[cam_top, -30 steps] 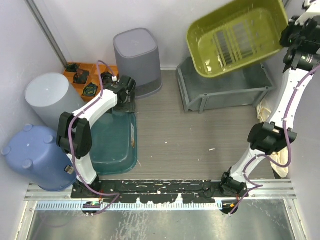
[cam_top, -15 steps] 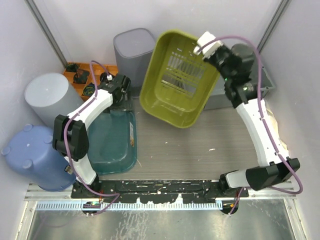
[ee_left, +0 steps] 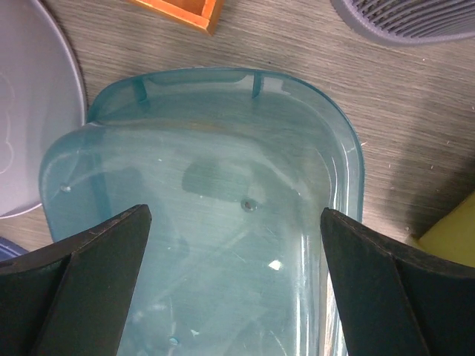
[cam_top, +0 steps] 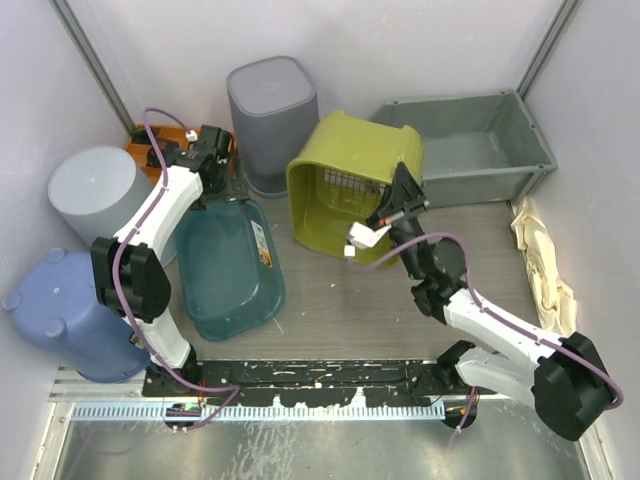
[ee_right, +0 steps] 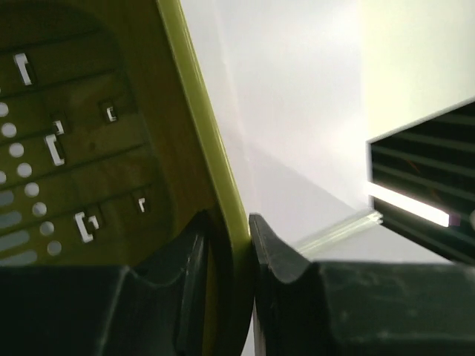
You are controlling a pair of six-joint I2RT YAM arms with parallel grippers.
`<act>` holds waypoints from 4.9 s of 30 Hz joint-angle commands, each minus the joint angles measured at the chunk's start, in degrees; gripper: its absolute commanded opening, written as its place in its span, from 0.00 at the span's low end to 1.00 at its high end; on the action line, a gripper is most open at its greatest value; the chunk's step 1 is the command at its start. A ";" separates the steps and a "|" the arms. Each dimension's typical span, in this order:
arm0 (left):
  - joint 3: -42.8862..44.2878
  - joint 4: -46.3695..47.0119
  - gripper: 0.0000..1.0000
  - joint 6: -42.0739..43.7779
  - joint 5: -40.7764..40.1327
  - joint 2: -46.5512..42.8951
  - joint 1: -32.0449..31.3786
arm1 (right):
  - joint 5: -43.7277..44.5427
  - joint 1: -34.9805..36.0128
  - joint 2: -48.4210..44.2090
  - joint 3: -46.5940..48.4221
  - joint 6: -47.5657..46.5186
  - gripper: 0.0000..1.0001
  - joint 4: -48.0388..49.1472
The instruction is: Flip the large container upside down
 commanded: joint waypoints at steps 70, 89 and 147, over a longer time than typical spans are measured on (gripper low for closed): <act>32.92 -0.62 0.98 7.85 15.61 -0.63 -28.05 | -21.09 -1.30 -5.92 49.15 64.92 1.00 -86.02; 25.31 18.46 0.99 1.76 17.78 16.92 -36.42 | -63.90 -57.73 43.79 98.95 22.94 1.00 -134.93; -27.50 11.40 0.98 -6.85 7.87 -13.57 -36.94 | -58.47 -45.76 47.13 81.26 52.28 0.01 -105.43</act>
